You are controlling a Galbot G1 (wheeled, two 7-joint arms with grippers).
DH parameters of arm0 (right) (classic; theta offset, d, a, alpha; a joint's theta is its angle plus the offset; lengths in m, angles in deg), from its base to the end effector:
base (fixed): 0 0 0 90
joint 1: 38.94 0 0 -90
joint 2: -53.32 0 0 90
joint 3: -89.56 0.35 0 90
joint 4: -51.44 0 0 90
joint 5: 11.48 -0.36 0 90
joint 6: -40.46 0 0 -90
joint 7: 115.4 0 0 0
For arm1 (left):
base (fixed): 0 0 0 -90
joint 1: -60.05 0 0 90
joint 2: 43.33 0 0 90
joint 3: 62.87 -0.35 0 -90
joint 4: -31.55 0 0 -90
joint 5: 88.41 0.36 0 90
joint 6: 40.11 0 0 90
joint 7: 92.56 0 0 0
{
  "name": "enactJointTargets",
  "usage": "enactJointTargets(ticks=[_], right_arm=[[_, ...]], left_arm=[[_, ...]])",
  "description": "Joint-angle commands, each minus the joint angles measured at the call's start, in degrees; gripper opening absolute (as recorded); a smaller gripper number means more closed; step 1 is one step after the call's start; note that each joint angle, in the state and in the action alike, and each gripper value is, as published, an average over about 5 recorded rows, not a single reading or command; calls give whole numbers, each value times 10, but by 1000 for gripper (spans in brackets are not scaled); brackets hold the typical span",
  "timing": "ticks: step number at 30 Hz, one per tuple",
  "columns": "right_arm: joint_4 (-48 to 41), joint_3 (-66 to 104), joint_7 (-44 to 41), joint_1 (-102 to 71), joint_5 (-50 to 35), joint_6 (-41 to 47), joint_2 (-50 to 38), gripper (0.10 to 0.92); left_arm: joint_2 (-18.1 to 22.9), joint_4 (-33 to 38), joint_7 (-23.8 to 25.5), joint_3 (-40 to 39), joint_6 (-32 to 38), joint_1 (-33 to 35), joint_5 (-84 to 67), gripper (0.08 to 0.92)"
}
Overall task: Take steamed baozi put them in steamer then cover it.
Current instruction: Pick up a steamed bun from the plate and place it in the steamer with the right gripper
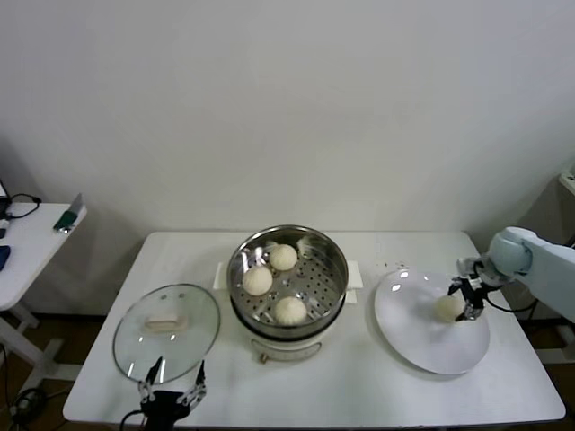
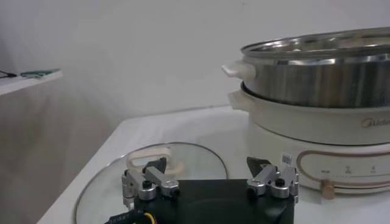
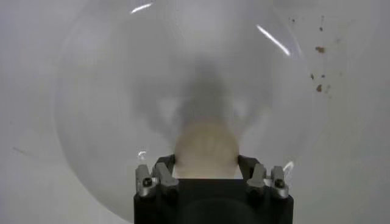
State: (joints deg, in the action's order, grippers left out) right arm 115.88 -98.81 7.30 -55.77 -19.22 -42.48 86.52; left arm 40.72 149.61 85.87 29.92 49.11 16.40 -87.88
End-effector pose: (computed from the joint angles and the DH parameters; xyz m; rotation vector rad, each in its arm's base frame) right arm 0.5085 -0.2469 -0.2032 1.1617 -1.3575 1.2693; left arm 0.0902 0.0341 -0.3525 0.0033 -2.8079 -0.1794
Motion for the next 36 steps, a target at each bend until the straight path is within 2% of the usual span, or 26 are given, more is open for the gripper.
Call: enactJointTargets(ticks=[1, 8, 15, 22, 36], right_arm=[[78, -205, -2, 264, -149, 20, 19, 696], [146, -310, -10, 480, -318, 58, 131, 696], [201, -252, 20, 488, -395, 99, 218, 696], [222, -226, 62, 404, -384, 127, 274, 696], [139, -220, 79, 270, -276, 131, 330, 696]], left_arm=[[-4, -4, 0, -2, 0, 0, 1, 823], [-11, -3, 1, -6, -2, -2, 2, 823], [-12, 6, 2, -7, -4, -2, 1, 823], [-11, 11, 1, -2, -2, 0, -1, 823], [-10, 11, 1, 8, -5, -4, -11, 823]])
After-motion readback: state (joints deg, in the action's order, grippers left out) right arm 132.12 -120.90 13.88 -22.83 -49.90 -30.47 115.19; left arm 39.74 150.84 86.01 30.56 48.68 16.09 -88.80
